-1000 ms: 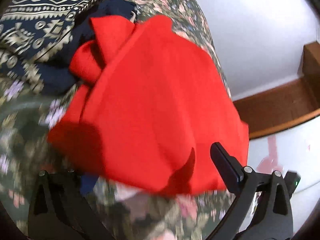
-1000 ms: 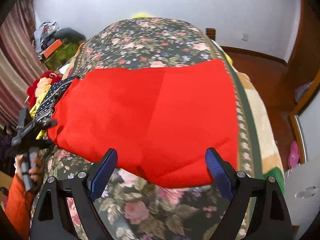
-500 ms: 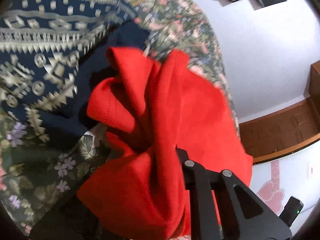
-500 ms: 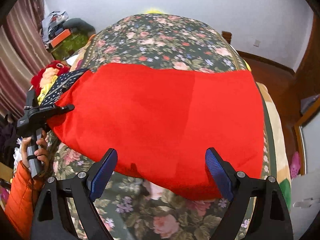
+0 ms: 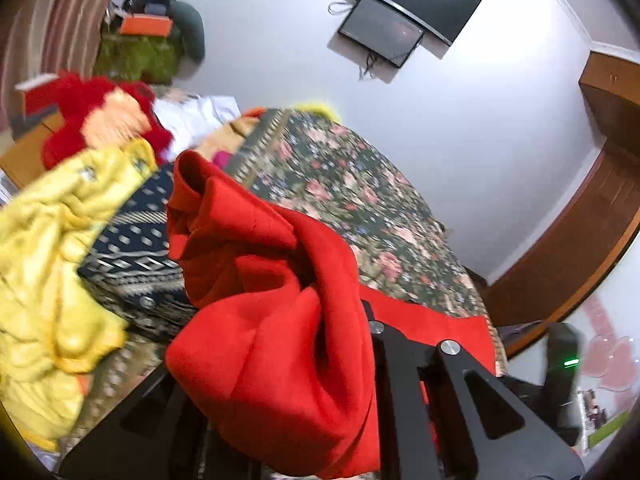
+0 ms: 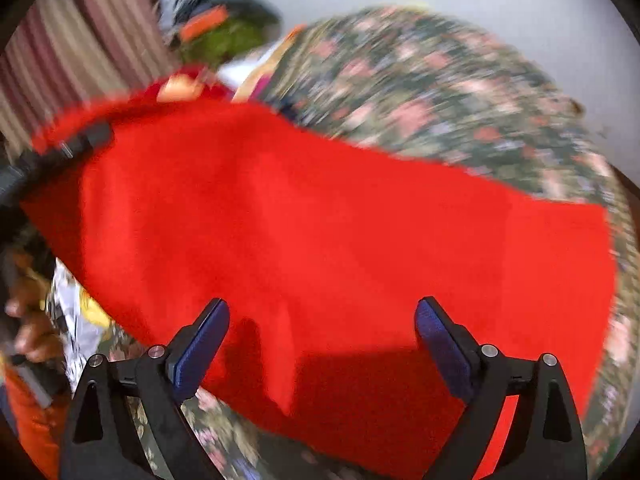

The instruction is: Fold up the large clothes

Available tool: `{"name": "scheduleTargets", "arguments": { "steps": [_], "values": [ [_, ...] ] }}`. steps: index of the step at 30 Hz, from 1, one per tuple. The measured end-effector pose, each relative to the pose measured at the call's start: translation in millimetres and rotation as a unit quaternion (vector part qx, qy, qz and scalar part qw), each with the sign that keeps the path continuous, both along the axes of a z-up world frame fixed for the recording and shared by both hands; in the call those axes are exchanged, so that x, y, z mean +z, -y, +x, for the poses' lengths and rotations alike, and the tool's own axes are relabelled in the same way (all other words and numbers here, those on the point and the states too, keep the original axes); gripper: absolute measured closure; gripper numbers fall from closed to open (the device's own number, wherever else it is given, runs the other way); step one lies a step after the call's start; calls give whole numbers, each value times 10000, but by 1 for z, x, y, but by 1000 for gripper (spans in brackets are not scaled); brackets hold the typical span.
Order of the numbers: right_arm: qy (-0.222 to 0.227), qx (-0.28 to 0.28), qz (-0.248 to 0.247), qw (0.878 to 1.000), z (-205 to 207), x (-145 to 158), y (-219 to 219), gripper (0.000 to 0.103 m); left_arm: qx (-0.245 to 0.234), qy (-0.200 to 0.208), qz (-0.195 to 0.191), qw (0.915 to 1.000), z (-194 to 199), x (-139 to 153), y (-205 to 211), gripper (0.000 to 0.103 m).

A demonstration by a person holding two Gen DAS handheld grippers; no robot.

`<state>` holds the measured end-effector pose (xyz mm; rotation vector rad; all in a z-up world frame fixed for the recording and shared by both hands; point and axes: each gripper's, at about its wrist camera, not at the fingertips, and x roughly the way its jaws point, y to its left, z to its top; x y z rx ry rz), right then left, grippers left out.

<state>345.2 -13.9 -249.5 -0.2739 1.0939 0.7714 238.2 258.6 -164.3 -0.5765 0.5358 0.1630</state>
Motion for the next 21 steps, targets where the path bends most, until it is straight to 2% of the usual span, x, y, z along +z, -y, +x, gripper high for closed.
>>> {"name": "scheduleTargets", "arguments": {
  "steps": [2,4,6,9,12,15,21],
  "values": [
    [-117,218,-396,9989,-3,-30,-27,7,61,-38,41,10000,-3,0,-4,91],
    [89,323,-619,9975,-9,-42,-41,3,22,-182,-13,9998,-3,-6,-6,91],
    [312,434,-826,9951,-15,-45,-47,1,-3,-329,73,9994,3,-13,-1,91],
    [255,591,-771,9949,-16,-34,-39,2,-43,-374,244,9990,7,-11,10,91],
    [165,273,-380,9988,-9,-9,-1,2,-208,-225,301,9991,12,5,26,91],
    [335,-161,-88,9993,-4,20,49,2,-490,-75,520,9974,27,27,56,91],
    [827,-1215,161,9890,-5,61,163,2,-1301,165,820,9880,72,55,150,92]
  ]
}}
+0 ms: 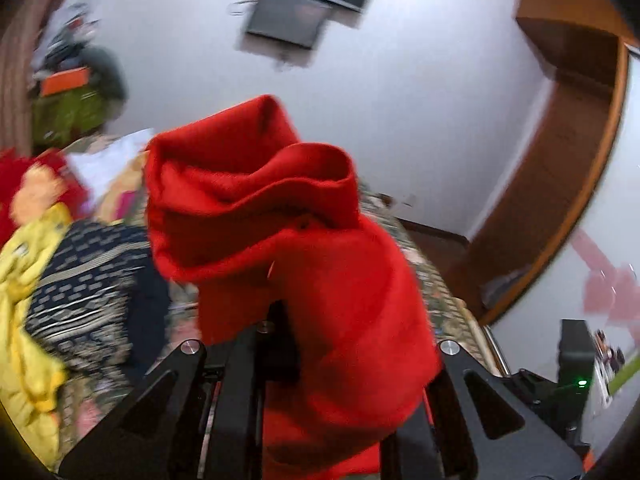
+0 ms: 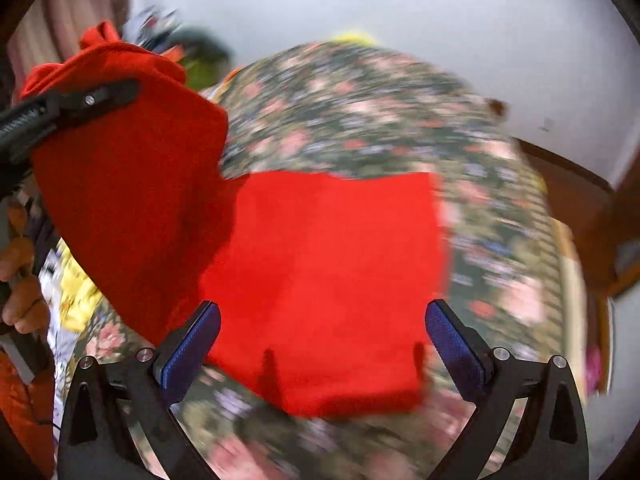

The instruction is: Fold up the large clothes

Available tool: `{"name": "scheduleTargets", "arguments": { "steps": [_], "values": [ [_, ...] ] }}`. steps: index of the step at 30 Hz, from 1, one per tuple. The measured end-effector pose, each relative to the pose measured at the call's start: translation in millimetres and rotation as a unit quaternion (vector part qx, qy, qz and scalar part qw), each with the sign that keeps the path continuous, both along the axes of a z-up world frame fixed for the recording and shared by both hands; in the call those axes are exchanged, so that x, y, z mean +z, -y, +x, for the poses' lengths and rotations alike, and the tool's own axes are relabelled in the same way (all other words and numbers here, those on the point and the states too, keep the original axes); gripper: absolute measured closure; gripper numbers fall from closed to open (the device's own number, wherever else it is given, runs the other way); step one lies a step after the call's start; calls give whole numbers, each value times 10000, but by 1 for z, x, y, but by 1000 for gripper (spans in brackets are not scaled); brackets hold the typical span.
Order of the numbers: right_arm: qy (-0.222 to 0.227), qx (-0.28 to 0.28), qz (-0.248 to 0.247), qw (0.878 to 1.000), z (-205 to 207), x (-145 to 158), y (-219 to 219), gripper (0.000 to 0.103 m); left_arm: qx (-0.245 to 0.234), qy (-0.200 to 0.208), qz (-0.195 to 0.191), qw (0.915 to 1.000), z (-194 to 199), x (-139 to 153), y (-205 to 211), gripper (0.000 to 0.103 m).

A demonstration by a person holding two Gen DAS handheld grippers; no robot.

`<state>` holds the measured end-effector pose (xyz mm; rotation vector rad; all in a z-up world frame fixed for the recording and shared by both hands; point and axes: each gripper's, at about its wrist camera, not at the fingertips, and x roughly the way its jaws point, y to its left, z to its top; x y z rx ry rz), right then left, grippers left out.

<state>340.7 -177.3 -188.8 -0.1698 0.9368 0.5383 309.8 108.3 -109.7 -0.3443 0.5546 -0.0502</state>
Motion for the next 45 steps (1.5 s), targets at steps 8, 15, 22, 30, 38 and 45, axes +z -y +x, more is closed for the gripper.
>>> {"name": "scheduleTargets", "arguments": {
  "steps": [8,15,22,30,38,45],
  "values": [
    [145,-1127,91,9935,-16,5,103,1,-1152,-877,167,9893,52,-55,119,92],
    [-67,-1290,186,9914,-32,-6,130,1,-2000,-1928,1309,9517,38,-121,183,90],
    [33,-1067,369,9936,-45,6,114,2,-2439,-1687,743,9521,-9,-85,148,33],
    [-108,-643,700,9954,-26,6,71,1,-1066,-1221,1240,9789,-29,-51,61,5],
    [-1238,-571,-316,9902,9,-83,50,2,-966,-2260,1424,9588,-24,-130,40,5],
    [-1026,-728,-336,9915,1,-59,94,2,-1184,-1996,1563,9601,-39,-114,39,5]
  ]
}}
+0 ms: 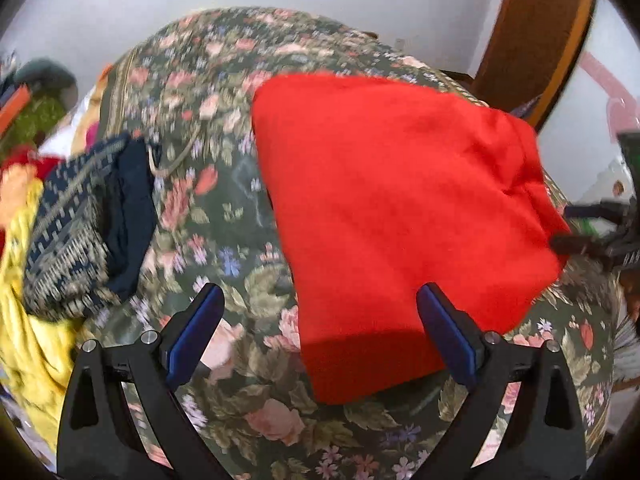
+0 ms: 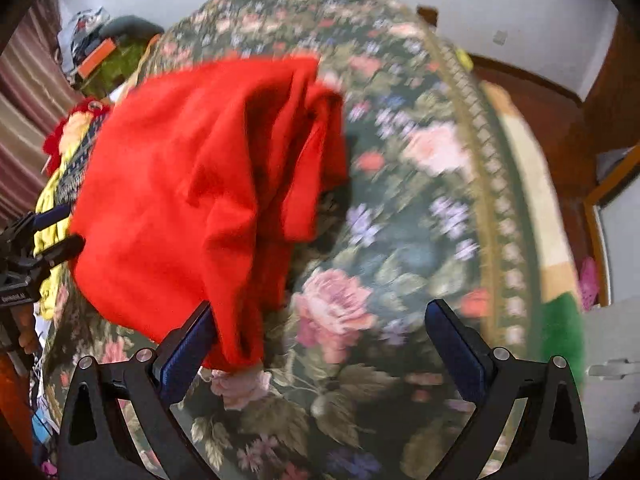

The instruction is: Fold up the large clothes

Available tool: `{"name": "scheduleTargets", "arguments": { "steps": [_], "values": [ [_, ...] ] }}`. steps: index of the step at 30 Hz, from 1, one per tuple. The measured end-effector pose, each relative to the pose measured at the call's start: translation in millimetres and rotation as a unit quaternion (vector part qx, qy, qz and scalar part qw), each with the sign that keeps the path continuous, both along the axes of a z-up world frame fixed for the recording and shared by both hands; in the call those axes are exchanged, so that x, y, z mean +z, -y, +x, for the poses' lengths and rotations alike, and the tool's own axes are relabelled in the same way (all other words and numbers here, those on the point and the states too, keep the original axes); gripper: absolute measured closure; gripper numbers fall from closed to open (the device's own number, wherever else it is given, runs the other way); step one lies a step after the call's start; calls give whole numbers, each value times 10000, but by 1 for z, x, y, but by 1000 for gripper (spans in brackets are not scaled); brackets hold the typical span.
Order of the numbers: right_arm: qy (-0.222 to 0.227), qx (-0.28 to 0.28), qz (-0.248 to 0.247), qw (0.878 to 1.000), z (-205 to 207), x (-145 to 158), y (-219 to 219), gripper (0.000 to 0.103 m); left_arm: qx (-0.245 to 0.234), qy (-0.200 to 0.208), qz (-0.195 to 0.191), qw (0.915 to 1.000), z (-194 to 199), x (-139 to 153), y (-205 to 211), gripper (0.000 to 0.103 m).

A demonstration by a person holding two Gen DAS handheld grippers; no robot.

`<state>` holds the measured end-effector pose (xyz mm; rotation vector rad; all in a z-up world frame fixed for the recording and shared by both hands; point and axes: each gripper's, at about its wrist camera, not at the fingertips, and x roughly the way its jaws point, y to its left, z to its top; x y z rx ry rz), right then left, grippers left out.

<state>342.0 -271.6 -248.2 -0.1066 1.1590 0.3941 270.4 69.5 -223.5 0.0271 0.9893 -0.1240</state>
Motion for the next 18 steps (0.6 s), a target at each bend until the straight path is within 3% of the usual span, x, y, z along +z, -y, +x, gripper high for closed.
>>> {"name": "scheduleTargets", "arguments": {
  "steps": [5,10,12,15,18],
  "values": [
    [411,56,550,9976,14,31,-11,1,4,481,226,9986,20,31,0,5],
    [333,56,842,9959,50,20,-41,1,241,490,-51,9985,68,34,-8,5],
    [266,65,788,9965,68,8,-48,1,291,373,-170,9987,89,26,-10,5],
    [130,-25,413,9991,101,-12,-42,2,512,304,43,9982,115,10,-14,5],
    [371,-64,181,9991,117,-6,-18,2,556,236,-46,9982,133,2,-23,4]
  ]
}}
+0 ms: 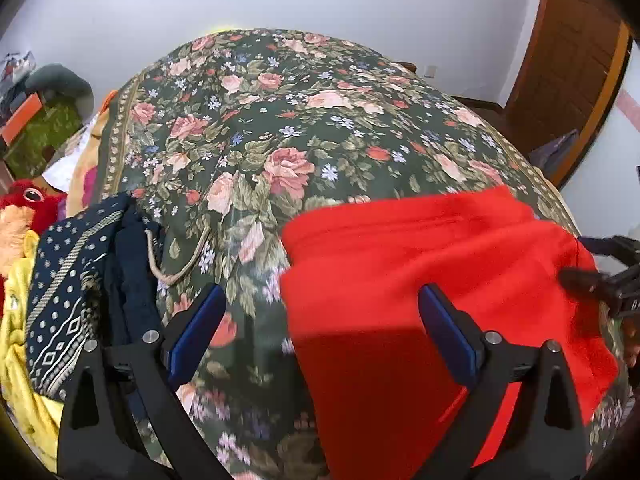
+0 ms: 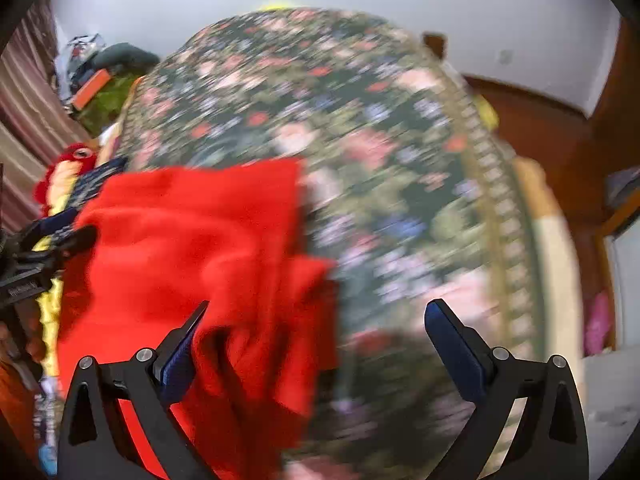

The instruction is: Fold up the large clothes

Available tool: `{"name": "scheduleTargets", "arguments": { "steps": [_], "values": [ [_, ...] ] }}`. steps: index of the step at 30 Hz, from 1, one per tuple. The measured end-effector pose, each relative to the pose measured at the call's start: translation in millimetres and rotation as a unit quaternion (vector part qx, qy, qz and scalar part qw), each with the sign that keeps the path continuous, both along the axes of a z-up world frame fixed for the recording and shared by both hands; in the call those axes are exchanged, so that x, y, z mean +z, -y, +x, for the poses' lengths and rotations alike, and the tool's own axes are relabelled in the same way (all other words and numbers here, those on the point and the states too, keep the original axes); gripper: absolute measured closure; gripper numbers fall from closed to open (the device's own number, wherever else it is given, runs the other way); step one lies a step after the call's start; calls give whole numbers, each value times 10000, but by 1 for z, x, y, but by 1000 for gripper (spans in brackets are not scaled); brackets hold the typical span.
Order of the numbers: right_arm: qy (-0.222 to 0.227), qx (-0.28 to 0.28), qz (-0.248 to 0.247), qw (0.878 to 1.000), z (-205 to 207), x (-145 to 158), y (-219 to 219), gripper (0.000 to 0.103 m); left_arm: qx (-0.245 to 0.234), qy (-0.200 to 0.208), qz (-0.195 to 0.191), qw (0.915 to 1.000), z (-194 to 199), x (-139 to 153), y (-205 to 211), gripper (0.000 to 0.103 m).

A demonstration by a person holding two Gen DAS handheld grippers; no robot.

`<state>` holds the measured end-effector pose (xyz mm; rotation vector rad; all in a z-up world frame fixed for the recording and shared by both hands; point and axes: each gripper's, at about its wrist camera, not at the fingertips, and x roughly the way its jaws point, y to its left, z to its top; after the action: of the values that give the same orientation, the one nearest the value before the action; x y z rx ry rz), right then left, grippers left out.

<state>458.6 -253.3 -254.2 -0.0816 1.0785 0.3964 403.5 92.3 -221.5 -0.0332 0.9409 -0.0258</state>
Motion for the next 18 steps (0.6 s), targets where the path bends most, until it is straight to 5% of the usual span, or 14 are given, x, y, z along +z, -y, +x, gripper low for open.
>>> {"name": "scheduleTargets", "arguments": {
  "steps": [2,5,6,11,18],
  "values": [
    [236,-54,-113,9996,3,11,14,2,29,96,91,9999,2,5,-2,4],
    [966,-751,-1190,9853,-1,36,33,3,485,393,627,9961,-3,24,-11,5],
    [1052,-781,-1182,9843,-2,41,37,3,539,439,627,9956,-6,29,-15,5],
    [690,-439,413,9958,-30,72,55,3,503,616,344,9962,-34,54,-30,5],
    [717,161,744,9945,-78,86,23,3,192,677,706,9950,-76,68,-18,5]
  ]
}}
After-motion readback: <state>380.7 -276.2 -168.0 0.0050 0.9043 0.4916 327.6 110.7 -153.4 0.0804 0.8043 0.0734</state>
